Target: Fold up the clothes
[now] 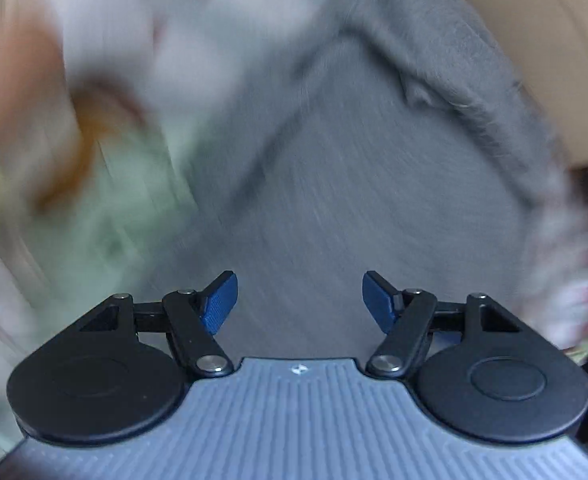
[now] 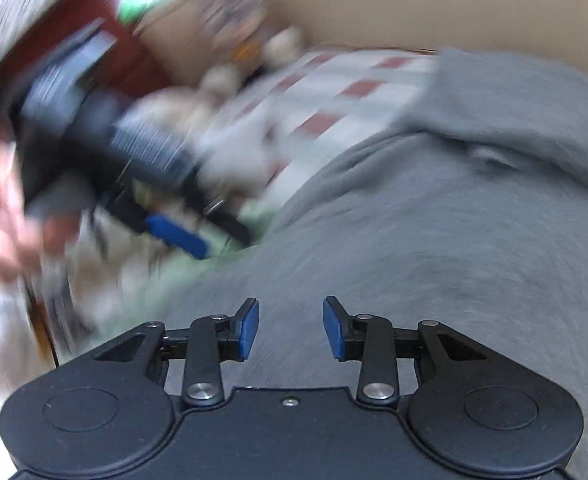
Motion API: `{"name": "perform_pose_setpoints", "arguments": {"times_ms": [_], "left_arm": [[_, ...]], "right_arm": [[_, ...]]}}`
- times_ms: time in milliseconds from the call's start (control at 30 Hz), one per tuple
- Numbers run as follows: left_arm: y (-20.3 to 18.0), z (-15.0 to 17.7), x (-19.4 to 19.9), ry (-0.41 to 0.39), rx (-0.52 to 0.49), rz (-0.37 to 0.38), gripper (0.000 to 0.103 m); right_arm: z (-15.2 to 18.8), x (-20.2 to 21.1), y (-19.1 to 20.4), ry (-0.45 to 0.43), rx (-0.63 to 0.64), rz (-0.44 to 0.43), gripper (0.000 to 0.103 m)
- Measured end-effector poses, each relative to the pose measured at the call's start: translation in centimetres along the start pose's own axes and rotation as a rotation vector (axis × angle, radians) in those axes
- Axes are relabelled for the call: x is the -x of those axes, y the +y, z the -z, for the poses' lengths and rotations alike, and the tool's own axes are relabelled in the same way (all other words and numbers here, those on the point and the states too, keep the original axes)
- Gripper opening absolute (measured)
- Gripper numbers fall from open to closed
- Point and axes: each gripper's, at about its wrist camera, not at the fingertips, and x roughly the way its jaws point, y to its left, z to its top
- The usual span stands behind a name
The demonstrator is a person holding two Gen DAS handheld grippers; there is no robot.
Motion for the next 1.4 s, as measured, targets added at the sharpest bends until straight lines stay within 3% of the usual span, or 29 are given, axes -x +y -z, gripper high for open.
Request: {"name": "perform_pose_setpoints", "arguments": {"times_ms": [133, 267, 433, 533, 567, 633, 667, 833, 967, 1033, 1100, 1133, 1200, 1300, 1400], "left_arm": [[1.4, 1.7, 0.7, -0.049, -0.033, -0.057, 0.069], [4.2, 2.3, 0.8, -0.048, 0.051, -0.008, 0.069], [7.9, 3.8, 1.4, -0.135, 0.159, -0.058, 0.069], [9.4, 3.7, 1.4, -0.144, 0.213, -0.039, 0.069], [9.3, 3.6, 1.2, -0.141, 0.21, -0.037, 0.069], [8.9, 3.7, 1.0, -0.137, 0.196, -0.025, 0.069], [8.6, 3.7, 1.0, -0.136, 0.187, -0.016, 0.069], [6.4, 3.7, 1.3, -0.159, 0.113, 0.035, 0.069], [1.7, 3.5, 1.9, -0.195, -0.062, -0.001, 0.073], [-0.1, 3.1, 1.7, -0.208, -0.059, 0.011, 0.073], [-1.9, 2.6, 1.5, -0.22, -0.057, 0.023, 0.075], [-2.6, 2.2, 1.3, -0.222, -0.045, 0.039, 0.082], [-2.9, 0.8, -0.2, -0.185, 0.053, 0.141, 0.093], [-3.6, -1.4, -2.7, -0.085, 0.204, 0.334, 0.092], [-7.4, -3.1, -3.2, -0.133, 0.057, 0.36, 0.09]], "right_arm": [[0.2, -1.4, 6.4, 0.07, 0.27, 0.017, 0.043], [1.1, -3.0, 10.6, 0.111, 0.459, 0.015, 0.056], [2.7, -5.8, 13.8, 0.172, 0.644, 0.113, 0.057], [3.9, -7.9, 14.9, 0.175, 0.798, 0.204, 0.06], [4.2, -8.0, 14.7, 0.157, 0.823, 0.227, 0.058], [4.7, -8.2, 14.4, 0.121, 0.871, 0.272, 0.023], [4.3, -7.4, 13.9, 0.09, 0.844, 0.286, 0.009], [0.3, -2.4, 9.0, -0.031, 0.545, 0.34, 0.009], [-2.9, 0.3, 3.7, -0.032, 0.279, 0.211, 0.009], [-4.2, 0.8, 2.1, -0.021, 0.214, 0.18, 0.009], [-5.9, 1.7, 0.6, 0.028, 0.186, 0.187, 0.008], [-6.8, 1.7, -0.1, 0.067, 0.18, 0.189, 0.008], [-9.2, 2.1, -1.6, 0.173, 0.199, 0.226, 0.008], [-13.0, 3.0, -3.2, 0.332, 0.312, 0.337, 0.008], [-14.9, 3.2, -5.0, 0.445, 0.386, 0.393, 0.01]]}}
